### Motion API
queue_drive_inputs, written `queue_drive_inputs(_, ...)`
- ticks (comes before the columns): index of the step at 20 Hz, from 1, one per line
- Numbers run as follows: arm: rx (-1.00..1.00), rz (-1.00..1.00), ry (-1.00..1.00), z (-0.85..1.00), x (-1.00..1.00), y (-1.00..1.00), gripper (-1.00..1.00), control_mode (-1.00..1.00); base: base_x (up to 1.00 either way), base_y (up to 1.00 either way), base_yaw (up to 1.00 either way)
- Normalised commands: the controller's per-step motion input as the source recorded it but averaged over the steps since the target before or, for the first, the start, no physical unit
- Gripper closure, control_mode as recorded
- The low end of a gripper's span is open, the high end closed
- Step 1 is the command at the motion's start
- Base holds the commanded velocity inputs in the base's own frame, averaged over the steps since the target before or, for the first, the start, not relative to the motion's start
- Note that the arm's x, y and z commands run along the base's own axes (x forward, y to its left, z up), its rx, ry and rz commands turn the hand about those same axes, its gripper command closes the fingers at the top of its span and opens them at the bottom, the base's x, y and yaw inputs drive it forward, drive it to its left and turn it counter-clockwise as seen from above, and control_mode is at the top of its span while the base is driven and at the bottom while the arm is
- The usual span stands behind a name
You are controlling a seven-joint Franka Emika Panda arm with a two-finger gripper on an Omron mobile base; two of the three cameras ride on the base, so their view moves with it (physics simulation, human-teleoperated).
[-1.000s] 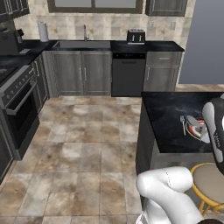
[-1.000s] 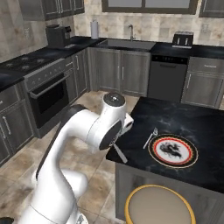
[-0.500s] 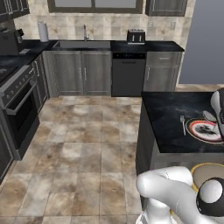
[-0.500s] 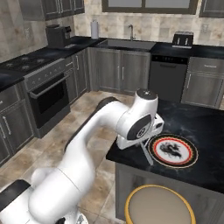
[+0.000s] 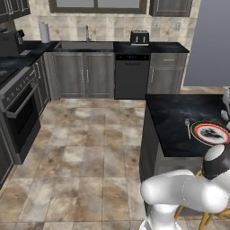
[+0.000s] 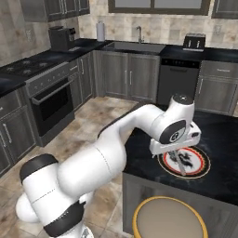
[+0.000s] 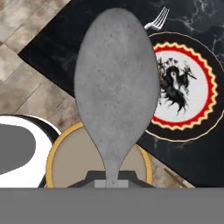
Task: Take the fork and place it on the left side of the plate. Then take the spoon and place it on the right side of the plate. Make sure they're directly next to the plate.
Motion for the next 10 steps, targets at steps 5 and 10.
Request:
queue_drive_inputs(5,0.0,-0.18,0.0,-0.26,0.27,-0.65,1.0,-1.0,0.0,0.0,0.0)
queue_drive_inputs(10,0.0,-0.18,0.0,-0.17,0.16,-0.6,1.0,-1.0,0.0,0.0,0.0)
